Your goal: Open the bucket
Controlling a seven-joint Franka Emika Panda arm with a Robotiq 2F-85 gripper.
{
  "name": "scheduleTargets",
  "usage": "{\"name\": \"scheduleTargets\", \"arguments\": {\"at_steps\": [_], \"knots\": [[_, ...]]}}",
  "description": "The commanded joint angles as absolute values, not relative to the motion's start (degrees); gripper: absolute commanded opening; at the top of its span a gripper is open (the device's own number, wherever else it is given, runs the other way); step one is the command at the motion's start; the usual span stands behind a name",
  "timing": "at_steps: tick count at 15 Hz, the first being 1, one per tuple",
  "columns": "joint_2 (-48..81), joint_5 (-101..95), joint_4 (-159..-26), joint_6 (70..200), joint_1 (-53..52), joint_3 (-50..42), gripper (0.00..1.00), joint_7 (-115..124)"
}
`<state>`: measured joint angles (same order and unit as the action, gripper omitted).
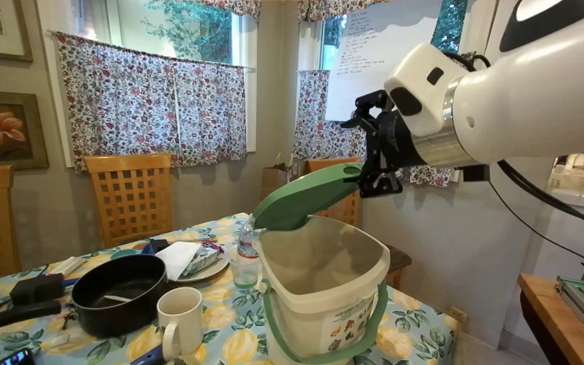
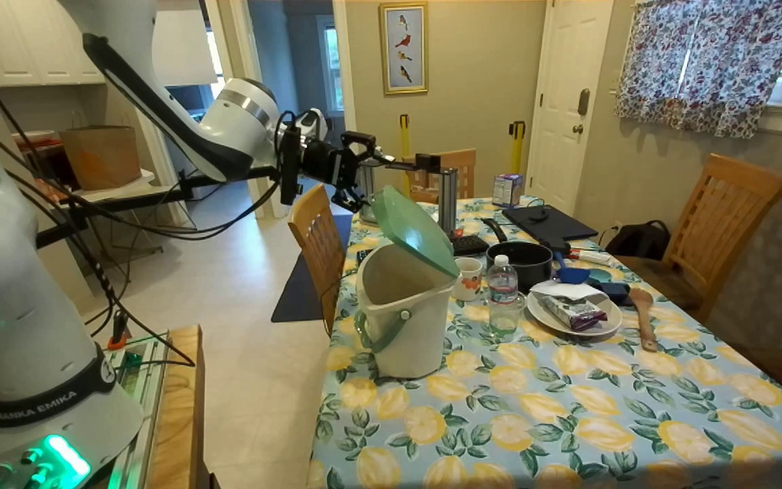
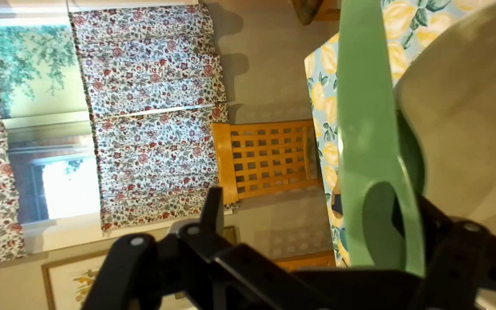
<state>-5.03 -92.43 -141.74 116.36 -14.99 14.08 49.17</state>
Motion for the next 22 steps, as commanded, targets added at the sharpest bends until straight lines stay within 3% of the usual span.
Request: {"name": "scheduleTargets", "arguments": {"at_steps": [1, 22], "knots": [[-10.0, -91.8, -143.6, 119.4, -13.5, 11.8, 1.00, 45.2], [-11.0, -92.9, -137.8, 147.1, -5.8, 0.6, 1.00, 33.5]]}}
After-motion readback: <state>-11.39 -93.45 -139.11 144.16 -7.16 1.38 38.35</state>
